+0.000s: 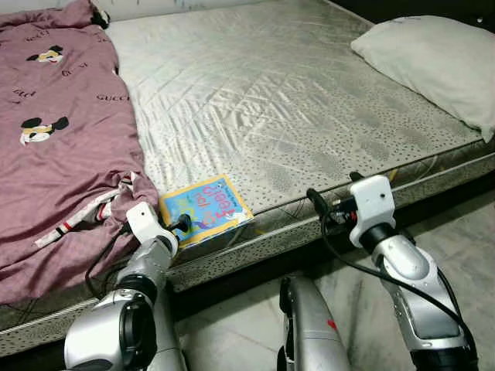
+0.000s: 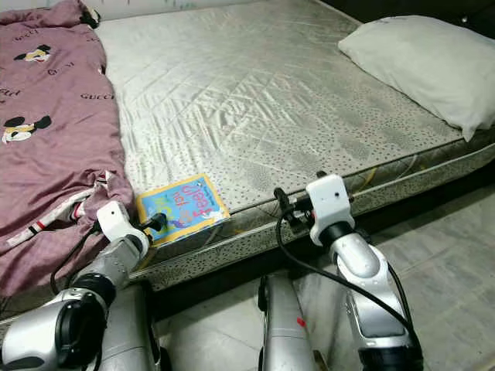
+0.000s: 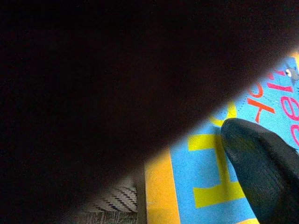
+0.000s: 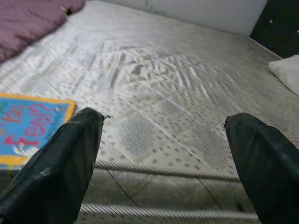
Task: Clean up the room
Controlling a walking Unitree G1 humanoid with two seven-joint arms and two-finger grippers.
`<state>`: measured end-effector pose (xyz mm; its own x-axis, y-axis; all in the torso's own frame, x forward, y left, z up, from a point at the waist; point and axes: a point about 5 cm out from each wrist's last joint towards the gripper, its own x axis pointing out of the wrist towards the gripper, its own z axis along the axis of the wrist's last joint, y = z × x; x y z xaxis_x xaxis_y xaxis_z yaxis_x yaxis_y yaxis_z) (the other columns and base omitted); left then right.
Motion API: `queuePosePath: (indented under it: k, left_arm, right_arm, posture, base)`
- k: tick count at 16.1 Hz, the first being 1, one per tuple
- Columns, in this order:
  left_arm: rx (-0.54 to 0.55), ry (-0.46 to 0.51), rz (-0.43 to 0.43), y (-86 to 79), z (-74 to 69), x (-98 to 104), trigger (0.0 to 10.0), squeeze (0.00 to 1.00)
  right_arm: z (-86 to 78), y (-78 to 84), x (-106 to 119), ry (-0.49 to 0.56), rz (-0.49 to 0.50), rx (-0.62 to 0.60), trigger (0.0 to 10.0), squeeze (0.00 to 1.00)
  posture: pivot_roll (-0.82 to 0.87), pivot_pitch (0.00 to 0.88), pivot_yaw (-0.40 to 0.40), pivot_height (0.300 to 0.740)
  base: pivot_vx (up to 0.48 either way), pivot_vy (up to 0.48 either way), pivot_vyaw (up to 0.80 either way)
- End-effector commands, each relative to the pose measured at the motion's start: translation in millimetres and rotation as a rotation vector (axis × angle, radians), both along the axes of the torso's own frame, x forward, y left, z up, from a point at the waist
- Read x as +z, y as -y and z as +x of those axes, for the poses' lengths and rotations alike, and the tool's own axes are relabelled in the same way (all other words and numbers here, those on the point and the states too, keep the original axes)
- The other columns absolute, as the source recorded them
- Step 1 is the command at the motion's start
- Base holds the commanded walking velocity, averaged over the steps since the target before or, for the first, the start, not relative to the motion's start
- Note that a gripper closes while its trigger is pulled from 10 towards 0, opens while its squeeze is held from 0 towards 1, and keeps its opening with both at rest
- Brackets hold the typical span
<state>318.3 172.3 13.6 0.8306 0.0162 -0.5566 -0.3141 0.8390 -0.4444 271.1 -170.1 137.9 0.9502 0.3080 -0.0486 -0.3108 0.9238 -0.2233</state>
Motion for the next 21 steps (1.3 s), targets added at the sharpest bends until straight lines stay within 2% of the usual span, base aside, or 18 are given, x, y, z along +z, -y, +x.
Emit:
queuePosePath:
  k: [1, 2, 3, 4, 7, 9, 10, 13, 15, 17, 18, 19, 21]
  left_arm:
    - [-0.010, -0.018, 0.003, 1.6, -0.2, -1.0, 8.8, 0.00]
    - [-0.004, -0.001, 0.006, 0.0, 4.4, 4.3, 3.7, 0.00]
    - [-0.010, 0.001, 0.005, 0.7, 4.7, 4.6, 2.9, 0.00]
    - [-0.010, 0.014, -0.002, -0.3, 5.4, 5.7, 0.0, 0.00]
    - [-0.015, 0.027, -0.027, -1.5, -0.2, 0.3, 0.0, 0.00]
    - [0.017, 0.039, -0.089, -4.0, -3.6, -2.7, 0.0, 0.00]
    - [0.014, 0.052, -0.085, -5.1, -1.5, -0.2, 0.0, 0.00]
    - [-0.003, 0.103, -0.091, -2.1, 8.8, 11.6, 0.0, 0.00]
    - [-0.033, 0.178, -0.111, 4.3, 25.6, 32.2, 0.0, 0.00]
    - [-0.044, 0.232, -0.123, 7.9, 34.9, 45.4, 0.0, 0.00]
    - [-0.050, 0.259, -0.120, 9.2, 40.4, 53.4, 0.9, 0.00]
    - [-0.064, 0.269, -0.113, 10.4, 43.6, 58.2, 2.5, 0.00]
    - [-0.062, 0.276, -0.101, 10.0, 47.8, 64.5, 2.5, 0.00]
  right_arm:
    - [-1.3, -0.2, 10.8, 0.023, 0.031, 0.006, 10.0, 0.00]
    - [-8.1, -2.0, 11.8, 0.016, 0.038, 0.021, 10.0, 0.00]
    - [-12.8, -2.7, 10.6, 0.009, 0.045, 0.029, 10.0, 0.00]
    - [-22.4, -6.1, 2.8, -0.025, 0.044, 0.040, 10.0, 0.00]
    - [-37.1, -7.4, -2.3, -0.064, 0.041, 0.030, 10.0, 0.00]
    - [-44.6, -3.5, -2.4, -0.086, 0.034, 0.011, 10.0, 0.00]
    - [-49.9, 0.0, -1.5, -0.097, 0.028, -0.004, 10.0, 0.00]
    - [-56.4, 2.7, 0.1, -0.108, 0.019, -0.014, 10.0, 0.00]
    - [-56.5, 3.5, 2.2, -0.110, 0.012, -0.025, 10.0, 0.00]
    - [-56.0, 4.3, 3.5, -0.107, 0.008, -0.035, 10.0, 0.00]
    - [-55.4, 4.8, 4.0, -0.104, 0.005, -0.039, 10.0, 0.00]
    - [-54.1, 4.4, 4.4, -0.103, 0.004, -0.039, 10.0, 0.00]
    - [-50.4, 2.9, 4.6, -0.096, 0.004, -0.036, 10.0, 0.00]
  posture:
    - [-0.28, 0.007, -0.013, 0.533]
    - [-0.28, 0.018, -0.017, 0.533]
    - [-0.28, 0.037, -0.019, 0.533]
    - [-0.28, 0.054, -0.023, 0.533]
    - [-0.27, 0.103, -0.028, 0.533]
    - [-0.29, 0.145, -0.034, 0.533]
    - [-0.29, 0.159, -0.036, 0.533]
    - [-0.31, 0.174, -0.036, 0.533]
    - [-0.32, 0.180, -0.033, 0.533]
    - [-0.32, 0.176, -0.031, 0.533]
    - [-0.33, 0.172, -0.030, 0.533]
    - [-0.32, 0.170, -0.030, 0.533]
    - [-0.32, 0.161, -0.026, 0.533]
  base:
    - [0.000, 0.000, 0.00]
    - [0.000, 0.000, 0.00]
    - [0.000, 0.000, 0.00]
    - [0.000, 0.000, 0.00]
    - [0.000, 0.000, 0.00]
    - [0.000, 0.000, 0.00]
    - [0.000, 0.000, 0.00]
    - [0.000, 0.000, 0.00]
    - [0.000, 0.000, 0.00]
    - [0.000, 0.000, 0.00]
    - [0.000, 0.000, 0.00]
    - [0.000, 0.000, 0.00]
    - [0.000, 0.000, 0.00]
